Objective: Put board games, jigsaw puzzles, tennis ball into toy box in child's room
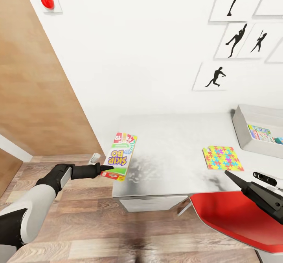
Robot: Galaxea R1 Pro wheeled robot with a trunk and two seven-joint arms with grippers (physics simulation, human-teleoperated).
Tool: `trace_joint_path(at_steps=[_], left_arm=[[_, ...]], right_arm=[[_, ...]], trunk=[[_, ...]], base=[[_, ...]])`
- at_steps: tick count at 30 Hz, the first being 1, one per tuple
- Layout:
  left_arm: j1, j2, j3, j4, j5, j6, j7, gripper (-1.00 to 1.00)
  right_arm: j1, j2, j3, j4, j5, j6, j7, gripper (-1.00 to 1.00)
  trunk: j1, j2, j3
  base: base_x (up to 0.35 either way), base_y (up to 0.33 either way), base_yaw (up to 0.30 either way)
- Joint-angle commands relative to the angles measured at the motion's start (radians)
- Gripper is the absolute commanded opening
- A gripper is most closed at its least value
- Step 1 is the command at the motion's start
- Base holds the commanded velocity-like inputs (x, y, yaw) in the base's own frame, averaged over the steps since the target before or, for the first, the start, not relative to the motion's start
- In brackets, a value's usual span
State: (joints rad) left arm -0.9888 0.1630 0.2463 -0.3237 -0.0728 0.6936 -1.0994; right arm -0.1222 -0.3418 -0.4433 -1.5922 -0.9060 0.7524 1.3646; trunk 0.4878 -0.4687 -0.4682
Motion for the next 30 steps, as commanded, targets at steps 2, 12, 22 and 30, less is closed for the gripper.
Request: trace_joint_path(at_steps=[2, 12, 22, 30], left_arm=[[-0.001, 0.0, 0.005, 0.0, -0.016, 0.001, -0.004, -1.0], [-0.001, 0.0, 0.005, 0.0, -0.016, 0.002, -0.006, -1.0], [-0.001, 0.004, 0.001, -0.004, -0.016, 0.013, -0.103, -1.0], [-0.001, 0.01, -0.004, -0.041, -0.018, 0.075, -0.21, -1.0]], right_arm=[[-0.001, 0.0, 0.0, 0.0, -0.004, 0.009, 0.001, 1.0], [-0.001, 0.0, -0.001, 0.0, -0.003, 0.008, 0.001, 1.0], [-0.001, 0.0, 0.001, 0.0, 0.011, 0.007, -0.003, 1.0], [-0.001, 0.0, 0.001, -0.001, 0.035, 0.006, -0.003, 1.0]], trunk=[[0.001, -0.001, -0.001], [-0.015, 0.027, 0.011], [-0.034, 0.062, 0.027], [-0.038, 0.069, 0.03]], base=[[0.0, 0.0, 0.0], [0.0, 0.0, 0.0], [0.0, 0.0, 0.0], [0.0, 0.0, 0.0]])
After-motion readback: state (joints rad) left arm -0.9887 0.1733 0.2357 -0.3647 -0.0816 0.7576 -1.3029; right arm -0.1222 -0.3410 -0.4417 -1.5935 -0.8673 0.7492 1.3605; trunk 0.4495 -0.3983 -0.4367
